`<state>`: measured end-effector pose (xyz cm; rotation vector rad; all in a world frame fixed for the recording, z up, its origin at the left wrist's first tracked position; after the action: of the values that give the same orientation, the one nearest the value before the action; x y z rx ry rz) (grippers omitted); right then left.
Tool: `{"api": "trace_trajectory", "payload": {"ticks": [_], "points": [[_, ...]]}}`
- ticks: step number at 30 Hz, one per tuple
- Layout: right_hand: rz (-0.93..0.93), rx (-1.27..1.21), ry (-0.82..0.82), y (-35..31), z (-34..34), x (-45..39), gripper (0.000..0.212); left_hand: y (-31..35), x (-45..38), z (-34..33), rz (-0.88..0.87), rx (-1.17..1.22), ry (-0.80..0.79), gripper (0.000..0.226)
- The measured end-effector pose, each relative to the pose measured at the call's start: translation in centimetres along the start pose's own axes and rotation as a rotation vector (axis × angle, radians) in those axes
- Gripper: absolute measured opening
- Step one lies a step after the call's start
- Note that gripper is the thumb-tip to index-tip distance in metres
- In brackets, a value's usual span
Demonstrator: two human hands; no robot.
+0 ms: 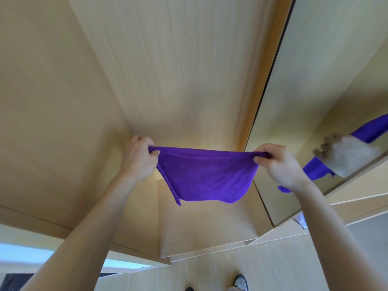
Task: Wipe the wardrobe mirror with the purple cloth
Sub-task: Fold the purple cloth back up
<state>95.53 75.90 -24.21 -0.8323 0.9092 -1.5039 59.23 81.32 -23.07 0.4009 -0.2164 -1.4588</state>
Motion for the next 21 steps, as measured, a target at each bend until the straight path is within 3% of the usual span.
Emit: {"api": "trace_trajectory", "payload": {"ticks": [2, 4, 8, 11, 14, 18, 21], "points": [[-0.032, -0.392, -0.003, -0.9, 0.9, 0.5, 0.011, -0.9, 0.8, 0.3, 0.23, 0.554, -0.144, 0.006], [-0.058, -0.462, 0.078, -0.7, 1.5, 0.4, 0.01, -0.8, 1.8, 0.6, 0.391, 0.97, -0.268, 0.003], [-0.131, -0.102, 0.212, 0.3, 0.7, -0.1, 0.009, 0.7, 3.4, 0.0, 0.588, 1.169, -0.364, 0.019], [-0.198, -0.314, 0.192, -0.1, -1.3, 1.0, 0.017, 3.3, 4.9, -0.9, 0.652, 1.359, -0.495, 0.014], [-0.252, -0.626, 0.064, -2.5, -3.8, 2.4, 0.02, 6.2, 5.9, -1.2, 0.478, 1.333, -0.492, 0.01], [-0.211, -0.743, -0.166, -6.4, -6.9, 3.5, 0.031, 9.2, 7.5, -1.1, 0.159, 1.102, -0.428, 0.011], [-0.228, -0.836, -0.321, -7.6, -7.5, 4.0, 0.035, 8.9, 8.6, -0.3, -0.062, 0.875, -0.353, 0.034]]}}
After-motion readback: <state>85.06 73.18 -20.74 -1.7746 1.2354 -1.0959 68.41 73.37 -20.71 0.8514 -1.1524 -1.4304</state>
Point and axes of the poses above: each hand's wrist, its own x-axis away from the middle knuckle, its own z-axis out of the back of the hand, y = z × x, the point moved 4 cm from there along -x, towards the middle knuckle, and after that the axes turned 7 degrees about -x, right-handed, at the moved point
